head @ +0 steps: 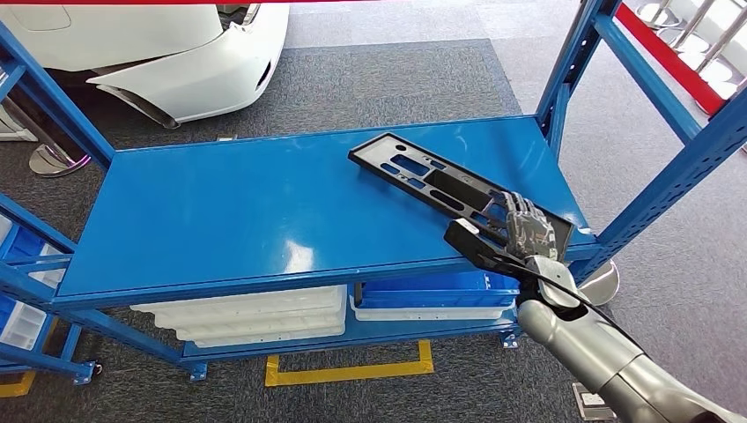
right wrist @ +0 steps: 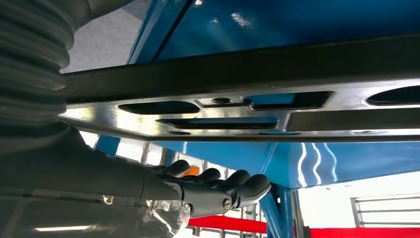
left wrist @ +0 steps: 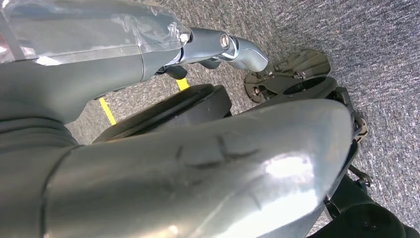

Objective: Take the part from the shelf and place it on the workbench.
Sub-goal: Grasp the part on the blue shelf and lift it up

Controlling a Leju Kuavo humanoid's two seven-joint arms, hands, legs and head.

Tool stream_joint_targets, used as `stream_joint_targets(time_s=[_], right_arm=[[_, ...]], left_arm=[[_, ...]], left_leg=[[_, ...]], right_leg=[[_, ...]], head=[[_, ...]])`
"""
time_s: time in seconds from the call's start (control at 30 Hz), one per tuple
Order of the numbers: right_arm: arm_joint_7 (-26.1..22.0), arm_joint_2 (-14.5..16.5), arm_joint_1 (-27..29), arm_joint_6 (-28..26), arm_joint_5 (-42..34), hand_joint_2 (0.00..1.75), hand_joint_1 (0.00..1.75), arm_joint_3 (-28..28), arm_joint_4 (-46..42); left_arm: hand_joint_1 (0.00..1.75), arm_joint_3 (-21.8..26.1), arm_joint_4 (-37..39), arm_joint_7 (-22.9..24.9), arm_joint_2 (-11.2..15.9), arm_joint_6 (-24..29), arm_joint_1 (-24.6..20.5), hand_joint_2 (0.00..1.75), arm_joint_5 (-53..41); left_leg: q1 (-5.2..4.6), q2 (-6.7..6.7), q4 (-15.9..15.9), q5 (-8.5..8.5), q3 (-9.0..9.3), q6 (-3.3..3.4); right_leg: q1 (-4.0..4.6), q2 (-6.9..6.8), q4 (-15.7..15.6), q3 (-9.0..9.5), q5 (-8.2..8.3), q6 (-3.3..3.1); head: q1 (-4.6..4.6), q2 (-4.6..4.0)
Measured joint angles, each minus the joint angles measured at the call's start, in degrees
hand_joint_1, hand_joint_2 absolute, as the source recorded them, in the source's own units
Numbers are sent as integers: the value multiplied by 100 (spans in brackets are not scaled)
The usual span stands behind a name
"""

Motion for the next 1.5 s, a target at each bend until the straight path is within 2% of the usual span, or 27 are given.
stream_joint_targets(time_s=[0.3, 0.33, 0.43, 0.47, 0.73, 1.1, 1.33, 1.5], right_arm=[[366, -91, 16, -73, 233, 175, 0, -81, 160], [408, -116, 22, -91, 278, 175, 10, -92, 169], [550, -194, 63, -99, 456, 175, 140, -127, 179], [604, -216, 85, -80, 526, 175, 175, -146, 180], [822, -311, 203, 50, 1223, 175, 175, -250, 180], [796, -314, 160, 45, 1411, 175, 175, -374, 176], [328, -292, 178, -142, 1743, 175, 175, -373, 89], [193, -220, 231, -298, 2187, 175, 175, -356, -230]], left_arm=[[0, -2, 0, 2, 0, 0, -6, 0, -3], [0, -2, 0, 2, 0, 0, -7, 0, -5], [0, -5, 0, 9, -1, 0, -16, 0, -15], [0, -8, 0, 14, -1, 0, -19, 0, -19], [0, -28, 0, 37, -1, 0, -31, 0, -25], [0, -31, 0, 39, -2, 9, -31, 0, -24], [0, -32, 0, 7, -1, 66, -32, 0, 23], [0, -30, 0, -113, -1, 113, -31, 0, 58]], left_leg=[[-1, 0, 0, 0, 2, 0], [-1, 0, 0, -1, 2, 1], [-1, 0, 0, -2, 2, 3], [-1, 0, 0, -2, 1, 3], [-1, 1, 0, -4, 0, 5], [0, -1, -1, -4, 4, 5], [0, 0, -1, -6, 5, 8], [0, -4, -2, -6, 3, 8]], right_leg=[[0, 0, 0, 0, 0, 0], [0, 0, 0, 0, 0, 0], [-1, 0, -1, 1, 0, 0], [-1, -1, -1, 1, 0, 0], [-1, 0, -1, 0, -2, 0], [1, -4, -1, 9, -5, 3], [-1, -3, -1, 13, -5, 3], [-1, -13, -1, 10, -6, 2]], head=[[-1, 1], [1, 1], [1, 1], [2, 0], [-1, 0], [-1, 1], [14, 1], [7, 1]])
